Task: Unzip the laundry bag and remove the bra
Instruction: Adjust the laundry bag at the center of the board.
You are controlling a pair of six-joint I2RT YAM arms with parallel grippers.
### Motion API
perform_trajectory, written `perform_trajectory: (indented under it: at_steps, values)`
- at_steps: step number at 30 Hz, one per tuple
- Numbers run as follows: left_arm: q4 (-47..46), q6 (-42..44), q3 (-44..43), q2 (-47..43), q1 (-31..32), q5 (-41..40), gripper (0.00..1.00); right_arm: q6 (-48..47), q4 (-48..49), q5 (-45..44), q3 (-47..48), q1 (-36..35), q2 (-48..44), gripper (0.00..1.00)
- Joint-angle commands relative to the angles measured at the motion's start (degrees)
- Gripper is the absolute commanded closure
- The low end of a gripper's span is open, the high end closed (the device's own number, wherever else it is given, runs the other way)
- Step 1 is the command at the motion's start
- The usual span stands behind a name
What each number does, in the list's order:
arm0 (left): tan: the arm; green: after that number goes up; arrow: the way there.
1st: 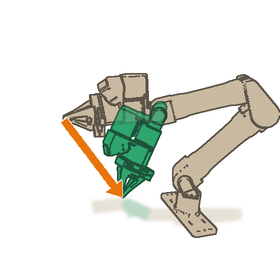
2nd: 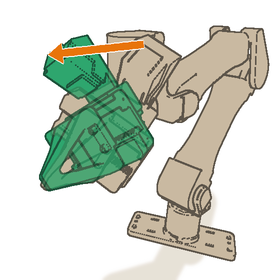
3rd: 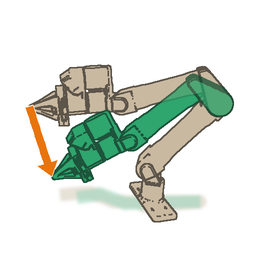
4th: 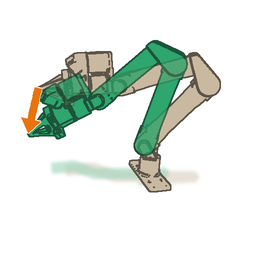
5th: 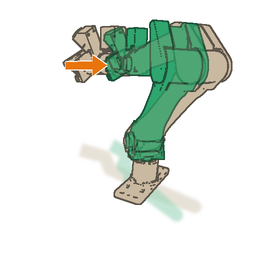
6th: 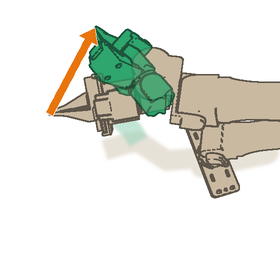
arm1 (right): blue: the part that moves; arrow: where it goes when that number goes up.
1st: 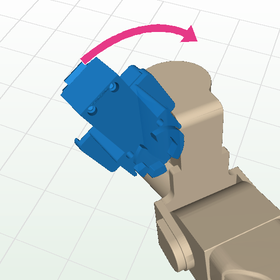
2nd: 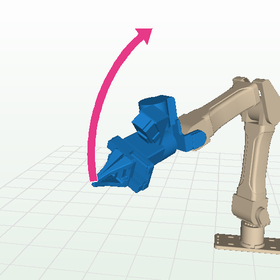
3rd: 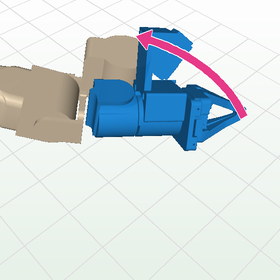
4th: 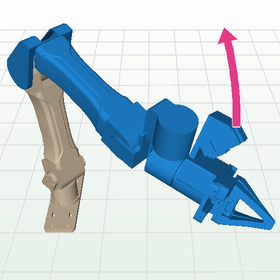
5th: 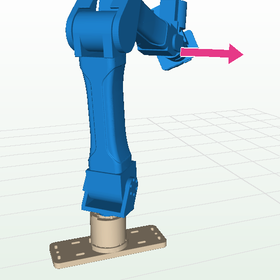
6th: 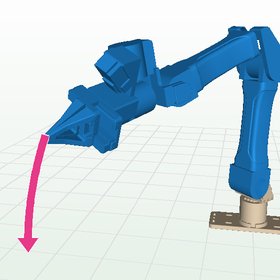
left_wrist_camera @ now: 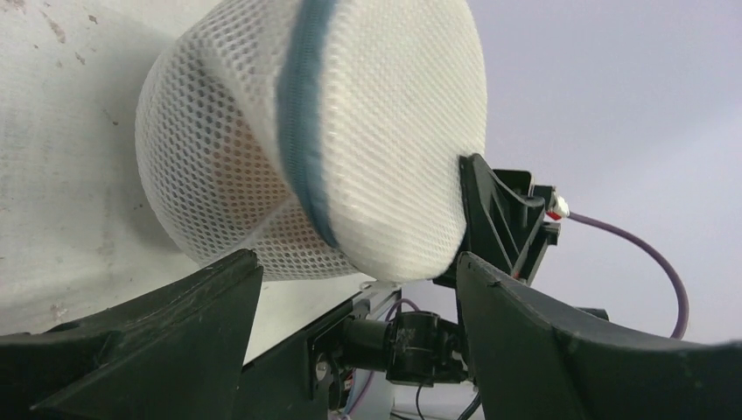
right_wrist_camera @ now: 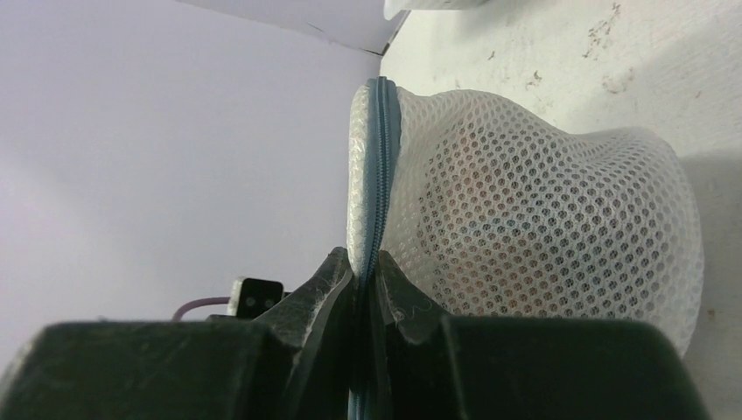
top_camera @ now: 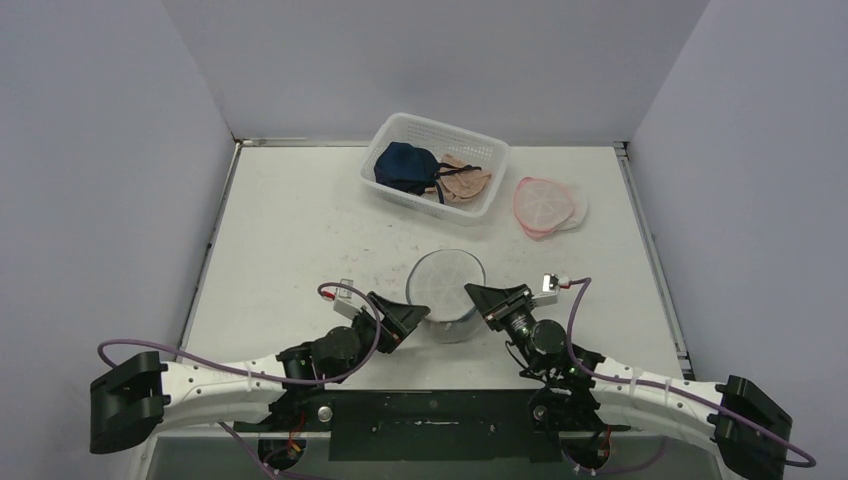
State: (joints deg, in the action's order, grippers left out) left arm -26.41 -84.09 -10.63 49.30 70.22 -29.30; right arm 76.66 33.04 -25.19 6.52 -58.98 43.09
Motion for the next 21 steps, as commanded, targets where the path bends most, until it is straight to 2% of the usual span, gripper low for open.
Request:
perform_trajectory:
  at_steps: [1,5,10,12,15,18,21]
  values:
    - [-9.4,-2.4,-0.2,4.7,0.4,-2.0,0.21,3.0,7.8,-1.8,-1.2,-0.5,-1.6,0.95]
    - [-13.6,-2.5,0.1,8.3,0.4,-2.3,0.27,3.9,9.4,-0.9,-2.4,-0.6,-1.2,0.95]
    - [-16.2,-0.4,0.0,9.1,-0.5,-4.2,0.51,4.4,12.6,0.5,-4.2,-0.6,-0.3,0.95]
    - [-15.1,0.0,-0.6,9.1,-0.8,-4.1,0.55,4.9,12.6,0.7,-4.7,-0.6,-0.5,0.95]
    - [-14.8,-0.3,-0.8,10.1,-1.1,-3.2,0.51,5.0,13.1,0.8,-5.2,-0.6,-0.7,0.95]
    - [-15.5,-1.1,-0.6,11.7,-1.1,-1.9,0.34,4.8,13.0,0.8,-5.1,-0.6,-1.2,0.95]
    - [-16.8,-1.3,-0.5,13.4,-1.1,-1.1,0.31,4.7,13.2,0.9,-5.2,-0.6,-1.2,0.95]
